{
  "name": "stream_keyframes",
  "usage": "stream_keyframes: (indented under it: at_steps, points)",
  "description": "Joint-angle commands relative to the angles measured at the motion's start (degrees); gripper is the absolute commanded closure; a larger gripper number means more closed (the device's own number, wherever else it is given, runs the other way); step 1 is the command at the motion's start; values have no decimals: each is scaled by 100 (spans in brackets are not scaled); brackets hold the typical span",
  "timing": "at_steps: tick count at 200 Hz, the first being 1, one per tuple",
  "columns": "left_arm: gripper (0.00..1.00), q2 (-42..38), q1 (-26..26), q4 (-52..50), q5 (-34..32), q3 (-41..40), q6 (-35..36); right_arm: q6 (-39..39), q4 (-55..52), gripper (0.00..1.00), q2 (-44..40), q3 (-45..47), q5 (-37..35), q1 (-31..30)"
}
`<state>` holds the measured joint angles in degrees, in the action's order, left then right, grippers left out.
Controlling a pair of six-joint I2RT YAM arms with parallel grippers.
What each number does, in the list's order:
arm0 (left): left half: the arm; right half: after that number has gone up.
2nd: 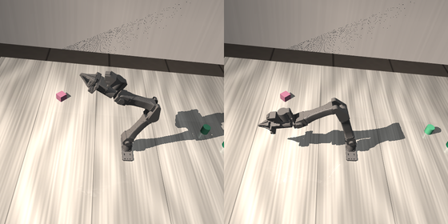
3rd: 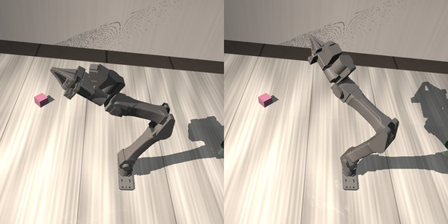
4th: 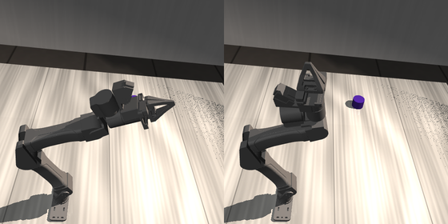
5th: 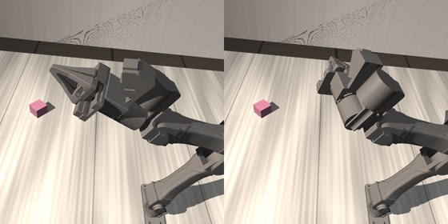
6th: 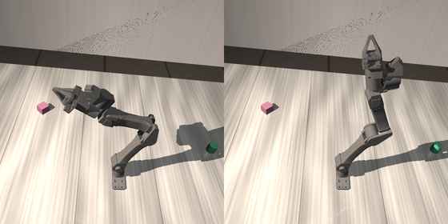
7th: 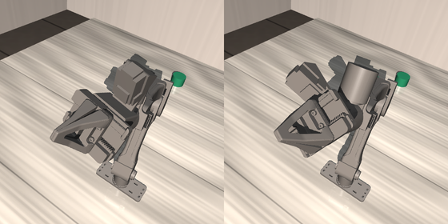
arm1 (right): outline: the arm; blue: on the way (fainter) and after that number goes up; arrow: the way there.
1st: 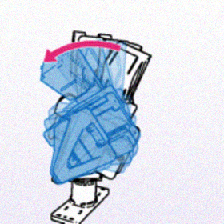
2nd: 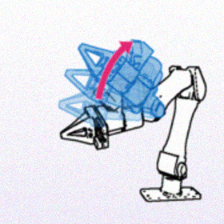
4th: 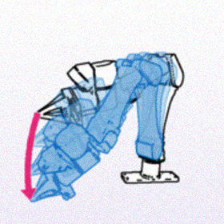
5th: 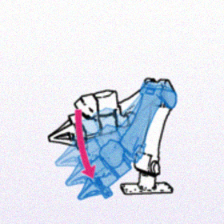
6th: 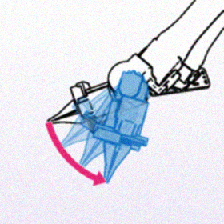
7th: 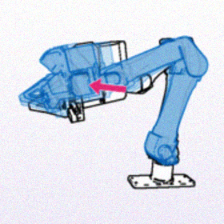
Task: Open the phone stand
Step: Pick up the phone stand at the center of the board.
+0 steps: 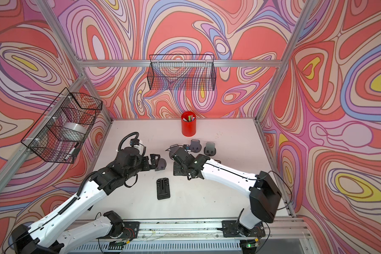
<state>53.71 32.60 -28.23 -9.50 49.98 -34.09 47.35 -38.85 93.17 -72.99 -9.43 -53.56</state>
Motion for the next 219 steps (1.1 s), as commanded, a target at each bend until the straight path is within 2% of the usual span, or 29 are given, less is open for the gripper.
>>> stream_keyframes:
  at_steps: [1,29,41,80,100,139,219]
  points:
    - [0,-400,-351,-775,1,-49,-47,274,145,28,439,-529,-232,-153]
    - [0,-661,-1016,-984,922,-210,-156,258,94,27,1186,-1178,-296,-239]
    - [0,-804,-1180,-1034,1082,-288,-169,160,69,27,1536,-1498,-309,-251]
    - [0,-1416,-1203,-980,989,-599,-119,-232,9,22,2661,-2552,-407,-259]
    - [0,-1456,-1216,-1088,980,-647,-88,-397,118,18,3060,-2914,-342,-253]
    - [0,-1446,-1217,-1114,1061,-677,-7,-591,-422,14,3975,-4045,-336,-217]
    - [0,-1698,-1217,-1196,940,-754,153,-672,-910,15,4631,-4662,-288,-41]
